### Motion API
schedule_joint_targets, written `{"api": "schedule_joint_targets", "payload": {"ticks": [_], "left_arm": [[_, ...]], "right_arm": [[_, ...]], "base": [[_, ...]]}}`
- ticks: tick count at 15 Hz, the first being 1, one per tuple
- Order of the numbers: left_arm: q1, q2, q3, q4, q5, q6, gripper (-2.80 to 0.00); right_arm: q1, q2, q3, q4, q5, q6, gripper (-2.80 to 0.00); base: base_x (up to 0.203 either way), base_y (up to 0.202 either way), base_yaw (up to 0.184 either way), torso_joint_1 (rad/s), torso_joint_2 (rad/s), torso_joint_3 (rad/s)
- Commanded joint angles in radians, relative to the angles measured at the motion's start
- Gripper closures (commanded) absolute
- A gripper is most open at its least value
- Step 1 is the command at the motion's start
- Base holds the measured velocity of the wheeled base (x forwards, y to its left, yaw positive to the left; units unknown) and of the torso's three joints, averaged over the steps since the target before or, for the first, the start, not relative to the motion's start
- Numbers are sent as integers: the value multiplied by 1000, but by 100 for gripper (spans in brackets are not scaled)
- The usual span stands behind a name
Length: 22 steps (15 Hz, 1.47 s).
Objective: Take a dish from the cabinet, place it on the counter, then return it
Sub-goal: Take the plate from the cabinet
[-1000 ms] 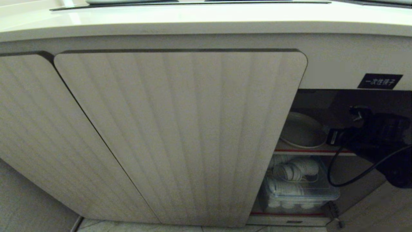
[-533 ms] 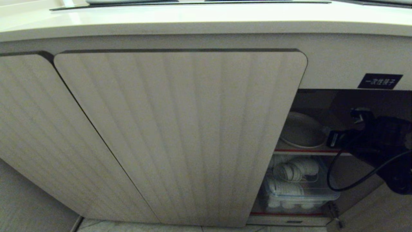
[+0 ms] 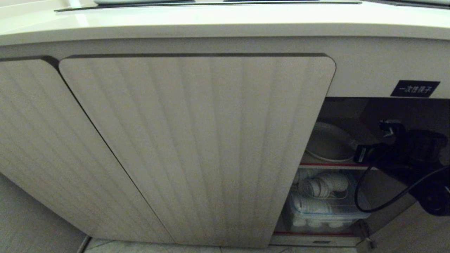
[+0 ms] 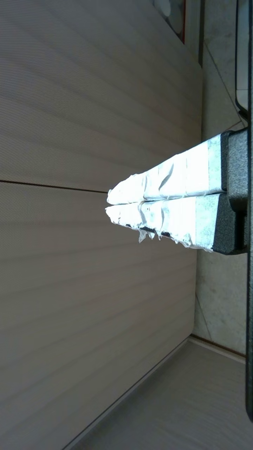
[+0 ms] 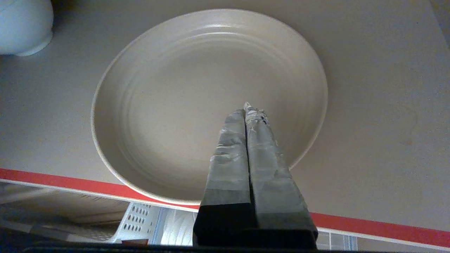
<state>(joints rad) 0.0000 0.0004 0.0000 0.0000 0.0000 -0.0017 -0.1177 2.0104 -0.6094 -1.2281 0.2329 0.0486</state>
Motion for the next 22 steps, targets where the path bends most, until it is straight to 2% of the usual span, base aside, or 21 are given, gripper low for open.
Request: {"api": "schedule_joint_targets", "payload": {"ticks": [1,5,14,15,22], "left_arm": [[0,0,0,0,0,0,0],[0,0,0,0,0,0,0],[0,0,0,0,0,0,0],[0,0,0,0,0,0,0],[0,0,0,0,0,0,0]], "right_arm": [[0,1,-4,-8,0,-1,0],[0,-2,-6,-16,0,-35,0],[-5,-10,-17,-13,0,-35,0],[-7,-13,-15,-13,0,-35,-280],[-11,-15,-15,-27,0,-29,-280]], "base": [[0,0,0,0,0,0],[0,0,0,0,0,0],[0,0,0,0,0,0],[0,0,0,0,0,0],[0,0,0,0,0,0]]}}
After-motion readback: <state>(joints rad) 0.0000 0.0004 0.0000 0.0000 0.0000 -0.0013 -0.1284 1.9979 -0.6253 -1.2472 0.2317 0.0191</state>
